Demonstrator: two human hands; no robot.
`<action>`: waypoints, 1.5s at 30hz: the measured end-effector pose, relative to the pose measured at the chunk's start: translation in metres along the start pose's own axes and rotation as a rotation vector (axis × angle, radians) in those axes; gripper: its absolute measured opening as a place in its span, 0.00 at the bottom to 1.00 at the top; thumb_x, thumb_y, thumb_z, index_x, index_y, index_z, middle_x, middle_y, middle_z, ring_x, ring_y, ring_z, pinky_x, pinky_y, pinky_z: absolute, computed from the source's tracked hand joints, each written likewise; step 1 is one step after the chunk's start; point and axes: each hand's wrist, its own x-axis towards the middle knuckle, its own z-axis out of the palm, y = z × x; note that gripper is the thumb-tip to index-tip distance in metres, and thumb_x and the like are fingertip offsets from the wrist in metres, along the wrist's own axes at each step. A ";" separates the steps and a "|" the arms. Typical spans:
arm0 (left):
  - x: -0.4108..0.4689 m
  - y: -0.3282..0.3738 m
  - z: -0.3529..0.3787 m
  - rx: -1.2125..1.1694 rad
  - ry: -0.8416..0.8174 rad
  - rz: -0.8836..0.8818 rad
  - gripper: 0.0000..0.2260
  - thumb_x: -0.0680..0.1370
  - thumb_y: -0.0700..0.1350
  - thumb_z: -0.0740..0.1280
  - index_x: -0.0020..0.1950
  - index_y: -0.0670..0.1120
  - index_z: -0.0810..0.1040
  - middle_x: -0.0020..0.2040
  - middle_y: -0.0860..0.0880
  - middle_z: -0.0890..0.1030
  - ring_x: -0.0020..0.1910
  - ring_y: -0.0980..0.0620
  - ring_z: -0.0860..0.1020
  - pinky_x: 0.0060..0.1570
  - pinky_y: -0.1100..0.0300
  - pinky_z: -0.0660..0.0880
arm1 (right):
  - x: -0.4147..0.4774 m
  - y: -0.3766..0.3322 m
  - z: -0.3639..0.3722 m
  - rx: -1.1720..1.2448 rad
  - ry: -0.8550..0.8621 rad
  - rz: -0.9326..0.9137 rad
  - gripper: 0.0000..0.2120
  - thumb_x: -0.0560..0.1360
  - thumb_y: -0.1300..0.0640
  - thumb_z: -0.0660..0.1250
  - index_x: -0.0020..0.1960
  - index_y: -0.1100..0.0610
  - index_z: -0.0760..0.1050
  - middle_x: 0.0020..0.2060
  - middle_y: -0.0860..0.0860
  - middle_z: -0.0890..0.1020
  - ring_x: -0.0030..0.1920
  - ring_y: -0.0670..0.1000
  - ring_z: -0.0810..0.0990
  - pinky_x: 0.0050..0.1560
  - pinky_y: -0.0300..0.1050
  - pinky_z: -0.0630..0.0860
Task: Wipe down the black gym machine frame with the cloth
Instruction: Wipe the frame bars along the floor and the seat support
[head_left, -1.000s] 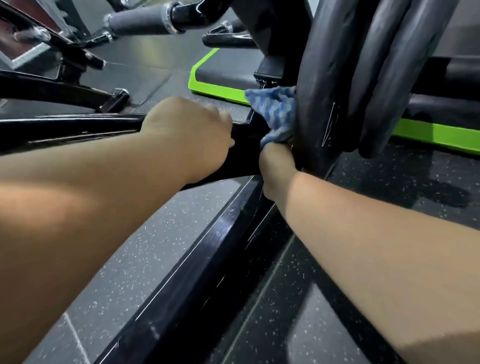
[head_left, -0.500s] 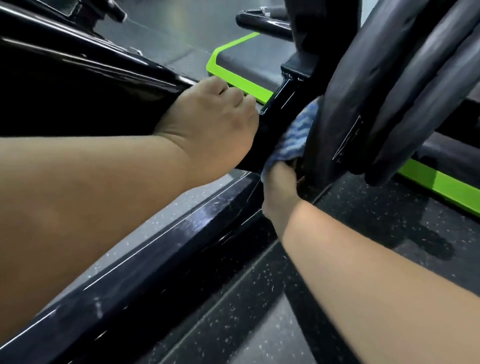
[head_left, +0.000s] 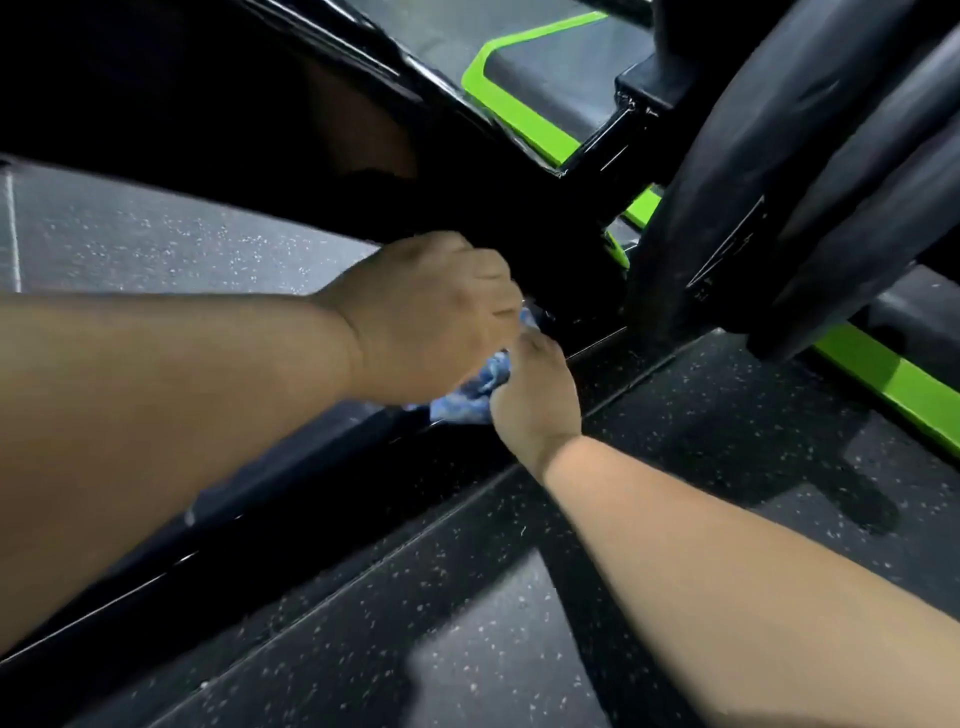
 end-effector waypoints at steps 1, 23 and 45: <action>-0.012 0.011 0.006 -0.033 -0.091 -0.045 0.05 0.72 0.41 0.61 0.39 0.48 0.75 0.39 0.49 0.77 0.42 0.46 0.77 0.40 0.53 0.72 | -0.001 0.003 0.003 0.002 -0.062 -0.054 0.21 0.70 0.70 0.60 0.61 0.62 0.74 0.61 0.56 0.76 0.63 0.58 0.71 0.61 0.43 0.66; -0.024 0.073 0.058 -0.664 -0.599 -0.855 0.19 0.76 0.53 0.60 0.67 0.54 0.66 0.63 0.50 0.73 0.60 0.46 0.73 0.53 0.47 0.76 | 0.012 0.037 -0.035 0.237 0.126 0.301 0.20 0.76 0.66 0.59 0.68 0.59 0.71 0.63 0.53 0.77 0.63 0.52 0.75 0.50 0.27 0.64; -0.075 0.096 0.070 -0.581 -0.684 -0.781 0.28 0.81 0.54 0.57 0.79 0.53 0.49 0.79 0.52 0.51 0.76 0.43 0.57 0.68 0.45 0.67 | -0.031 0.011 -0.029 0.141 0.119 0.311 0.15 0.75 0.64 0.60 0.59 0.53 0.72 0.49 0.52 0.78 0.48 0.53 0.75 0.44 0.40 0.66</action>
